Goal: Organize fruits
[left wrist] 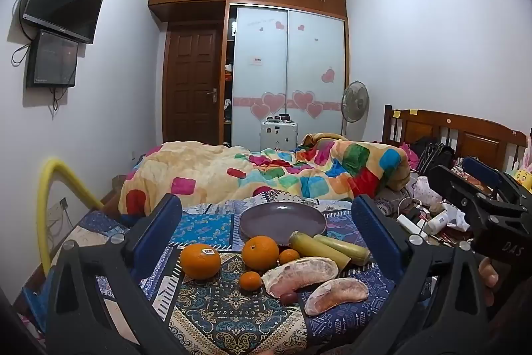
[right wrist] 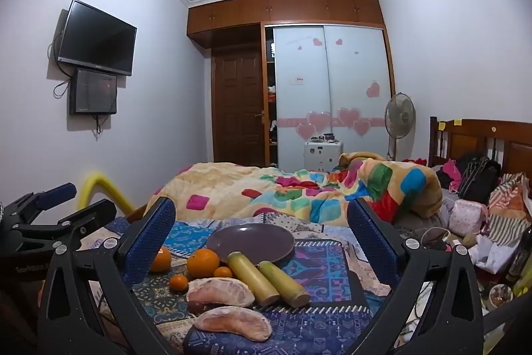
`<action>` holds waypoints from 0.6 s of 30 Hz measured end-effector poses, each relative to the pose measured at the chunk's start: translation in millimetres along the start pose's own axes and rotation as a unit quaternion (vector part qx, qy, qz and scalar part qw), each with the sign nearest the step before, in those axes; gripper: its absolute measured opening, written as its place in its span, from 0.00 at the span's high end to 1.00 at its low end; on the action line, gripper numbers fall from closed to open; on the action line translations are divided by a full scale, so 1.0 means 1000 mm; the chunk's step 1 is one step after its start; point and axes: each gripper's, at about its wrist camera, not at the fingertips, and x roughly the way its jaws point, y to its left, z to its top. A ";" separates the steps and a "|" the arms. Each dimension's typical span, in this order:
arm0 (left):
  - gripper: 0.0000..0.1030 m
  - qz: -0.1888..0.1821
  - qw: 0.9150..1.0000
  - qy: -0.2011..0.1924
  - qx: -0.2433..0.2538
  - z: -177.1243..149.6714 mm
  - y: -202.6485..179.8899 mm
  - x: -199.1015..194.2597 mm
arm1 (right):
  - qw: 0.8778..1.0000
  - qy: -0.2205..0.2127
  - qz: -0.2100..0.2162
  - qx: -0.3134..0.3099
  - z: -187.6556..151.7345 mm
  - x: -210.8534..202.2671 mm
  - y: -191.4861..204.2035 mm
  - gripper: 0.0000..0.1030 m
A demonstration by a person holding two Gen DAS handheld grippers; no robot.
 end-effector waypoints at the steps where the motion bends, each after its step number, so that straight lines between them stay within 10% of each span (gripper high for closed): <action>1: 0.00 0.001 1.000 -0.001 0.000 0.000 0.000 0.000 | 1.000 -0.001 0.002 0.002 0.000 0.000 0.000 0.00; 18: 0.00 0.005 1.000 -0.008 0.001 -0.002 0.000 -0.004 | 1.000 -0.006 0.015 0.004 -0.001 -0.004 0.003 0.00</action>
